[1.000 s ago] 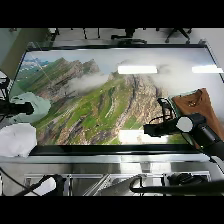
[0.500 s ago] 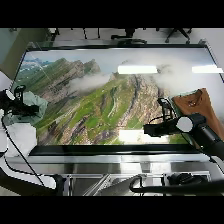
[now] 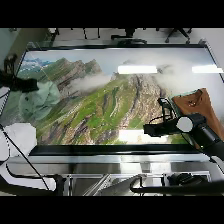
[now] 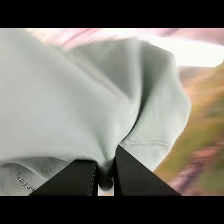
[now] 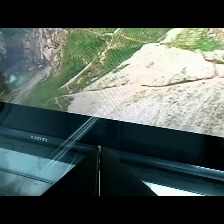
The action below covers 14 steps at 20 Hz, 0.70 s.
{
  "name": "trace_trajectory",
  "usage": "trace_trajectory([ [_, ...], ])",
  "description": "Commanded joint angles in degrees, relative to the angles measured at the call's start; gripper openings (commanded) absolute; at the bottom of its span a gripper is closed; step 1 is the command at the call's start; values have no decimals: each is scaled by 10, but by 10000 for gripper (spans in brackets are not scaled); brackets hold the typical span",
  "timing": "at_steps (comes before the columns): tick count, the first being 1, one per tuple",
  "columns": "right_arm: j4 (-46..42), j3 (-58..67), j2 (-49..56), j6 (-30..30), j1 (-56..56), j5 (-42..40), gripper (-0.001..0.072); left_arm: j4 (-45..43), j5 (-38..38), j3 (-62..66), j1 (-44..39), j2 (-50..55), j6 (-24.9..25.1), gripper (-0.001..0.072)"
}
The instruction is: Fold the shirts.
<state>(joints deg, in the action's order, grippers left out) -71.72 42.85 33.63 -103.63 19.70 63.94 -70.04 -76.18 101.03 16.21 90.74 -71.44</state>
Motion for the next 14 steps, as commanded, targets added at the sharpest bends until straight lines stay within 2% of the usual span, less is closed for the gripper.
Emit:
trace_trajectory([
  [1,0,0,0,0,0,-1,20,121,-40,73,-83,-87,14,18],
  [5,0,0,0,0,0,4,20,130,-26,78,-207,-148,-7,17],
  [9,0,0,0,0,0,25,20,136,-19,78,-313,-132,-28,18],
  [12,0,0,0,0,0,25,20,126,-33,78,-343,-85,-47,18],
  [14,0,0,0,1,0,24,20,126,-50,78,-329,-47,-52,18],
])
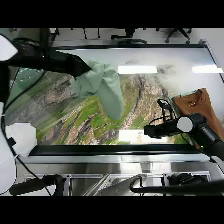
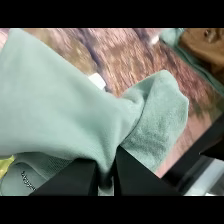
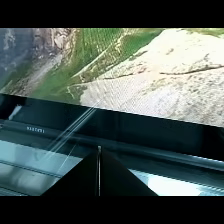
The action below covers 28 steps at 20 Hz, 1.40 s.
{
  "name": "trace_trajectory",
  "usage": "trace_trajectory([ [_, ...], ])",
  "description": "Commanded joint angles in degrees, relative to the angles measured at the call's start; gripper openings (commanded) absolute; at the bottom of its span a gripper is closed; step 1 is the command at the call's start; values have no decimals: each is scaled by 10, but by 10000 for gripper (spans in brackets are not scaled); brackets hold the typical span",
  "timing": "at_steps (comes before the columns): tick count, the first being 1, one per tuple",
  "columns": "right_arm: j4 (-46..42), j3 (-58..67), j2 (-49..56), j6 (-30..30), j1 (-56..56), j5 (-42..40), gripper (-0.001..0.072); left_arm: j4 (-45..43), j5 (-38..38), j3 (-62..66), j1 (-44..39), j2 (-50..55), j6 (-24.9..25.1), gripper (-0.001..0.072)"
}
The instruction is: Fold the shirts.
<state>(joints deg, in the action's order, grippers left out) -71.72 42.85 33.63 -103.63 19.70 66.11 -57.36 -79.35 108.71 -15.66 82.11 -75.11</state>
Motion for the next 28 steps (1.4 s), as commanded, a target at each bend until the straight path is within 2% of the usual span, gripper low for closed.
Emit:
trace_trajectory([
  [1,-3,0,0,4,0,-5,20,-1,-30,1,2,59,-15,18],
  [3,-7,0,2,4,0,-26,29,-1,-68,1,31,101,-15,18],
  [4,-7,0,6,4,0,-42,76,-1,-90,1,45,123,-14,18],
  [5,-7,0,14,4,0,-61,286,-1,-109,1,56,143,-14,18],
  [6,-6,0,26,4,0,-81,373,-1,-130,1,67,163,-14,19],
  [7,-6,0,43,10,0,-101,363,0,-138,1,76,180,-15,39],
  [8,-2,0,60,20,0,-121,364,0,-136,1,85,193,-15,262],
  [9,1,1,81,26,0,-148,364,0,-134,1,95,203,-16,523],
  [10,5,6,99,33,0,-178,365,0,-135,1,105,210,-20,592],
  [13,6,60,163,37,-11,-231,364,0,-135,-5,148,214,-21,610],
  [15,42,125,225,92,-37,-226,364,0,-134,-22,178,213,-21,609],
  [18,146,235,336,209,-75,-223,368,0,-122,-84,219,213,-18,609],
  [20,193,288,399,261,-84,-221,410,1,-92,-136,236,214,-10,609],
  [21,201,311,428,268,-85,-217,502,1,-75,-162,242,214,-5,609],
  [25,250,369,513,274,-86,-202,501,0,4,-239,264,215,8,609],
  [28,320,402,558,324,-86,-202,499,10,58,-261,280,216,7,609],
])
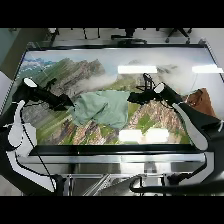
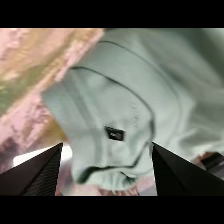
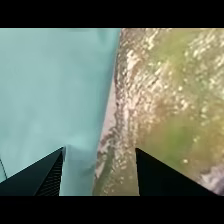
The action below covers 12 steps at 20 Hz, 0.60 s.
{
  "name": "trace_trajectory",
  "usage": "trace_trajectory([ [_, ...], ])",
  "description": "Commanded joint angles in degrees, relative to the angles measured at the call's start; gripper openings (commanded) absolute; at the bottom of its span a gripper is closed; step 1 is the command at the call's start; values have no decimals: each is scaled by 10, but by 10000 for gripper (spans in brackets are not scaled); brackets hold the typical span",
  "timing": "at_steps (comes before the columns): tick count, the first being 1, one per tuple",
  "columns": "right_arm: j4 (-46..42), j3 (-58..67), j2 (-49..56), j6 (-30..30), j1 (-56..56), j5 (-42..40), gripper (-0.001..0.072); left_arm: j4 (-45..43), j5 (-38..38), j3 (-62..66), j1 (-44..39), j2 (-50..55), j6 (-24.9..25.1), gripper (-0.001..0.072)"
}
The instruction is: Fold the shirts.
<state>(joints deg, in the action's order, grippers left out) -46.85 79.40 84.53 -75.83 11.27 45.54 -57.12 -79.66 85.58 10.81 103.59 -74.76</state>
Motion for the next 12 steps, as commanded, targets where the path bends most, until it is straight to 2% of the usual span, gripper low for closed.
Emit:
trace_trajectory([
  [1,83,49,64,48,-2,3,499,17,76,-30,15,3,4,609],
  [5,106,80,106,51,-2,4,497,49,131,-30,-6,19,7,608],
  [6,119,84,110,61,-2,4,455,60,145,-30,-14,25,9,594],
  [7,131,87,111,75,-2,4,318,78,157,-30,-22,31,13,484],
  [8,137,90,111,80,-2,4,239,101,165,-29,-31,37,30,217],
  [9,137,98,111,82,-3,13,163,124,172,-29,-38,40,46,16],
  [10,137,113,110,98,-5,34,21,153,177,-28,-43,39,56,21],
  [12,136,147,97,101,-12,77,20,187,148,5,-43,36,68,17],
])
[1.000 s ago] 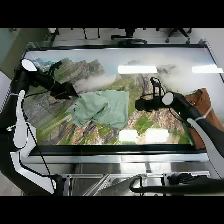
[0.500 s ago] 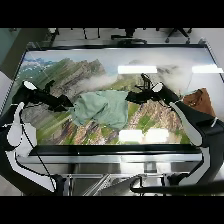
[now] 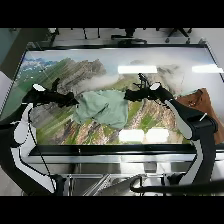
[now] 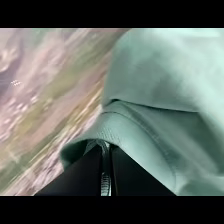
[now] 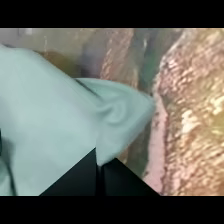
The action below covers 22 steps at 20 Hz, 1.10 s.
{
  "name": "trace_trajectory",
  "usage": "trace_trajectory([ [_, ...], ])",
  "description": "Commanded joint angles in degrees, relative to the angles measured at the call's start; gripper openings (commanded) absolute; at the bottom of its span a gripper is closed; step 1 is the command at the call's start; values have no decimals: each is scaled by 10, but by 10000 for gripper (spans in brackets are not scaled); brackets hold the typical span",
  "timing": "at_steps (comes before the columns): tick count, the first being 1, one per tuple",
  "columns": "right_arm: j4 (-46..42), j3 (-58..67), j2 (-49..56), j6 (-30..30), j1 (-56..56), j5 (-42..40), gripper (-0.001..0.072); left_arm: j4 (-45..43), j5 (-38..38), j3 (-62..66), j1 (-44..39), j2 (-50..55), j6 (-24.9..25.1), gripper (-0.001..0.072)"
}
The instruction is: Fold the shirts.
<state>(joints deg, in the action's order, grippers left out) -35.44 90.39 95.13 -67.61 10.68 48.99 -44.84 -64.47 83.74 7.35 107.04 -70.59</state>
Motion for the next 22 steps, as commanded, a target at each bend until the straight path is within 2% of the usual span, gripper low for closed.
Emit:
trace_trajectory([
  [1,22,53,-22,19,-12,60,19,64,-26,47,-5,-10,26,17],
  [6,21,117,-174,33,-45,120,18,63,-100,165,7,-155,26,17],
  [11,16,127,-405,77,-47,114,19,64,-121,279,10,-341,15,17],
  [15,-68,127,-544,79,-47,63,18,40,-118,335,10,-456,15,17],
  [18,-122,127,-588,79,-47,33,19,-12,-99,316,10,-517,15,17],
  [22,-175,126,-552,78,-47,40,19,-73,-45,199,10,-560,16,18],
])
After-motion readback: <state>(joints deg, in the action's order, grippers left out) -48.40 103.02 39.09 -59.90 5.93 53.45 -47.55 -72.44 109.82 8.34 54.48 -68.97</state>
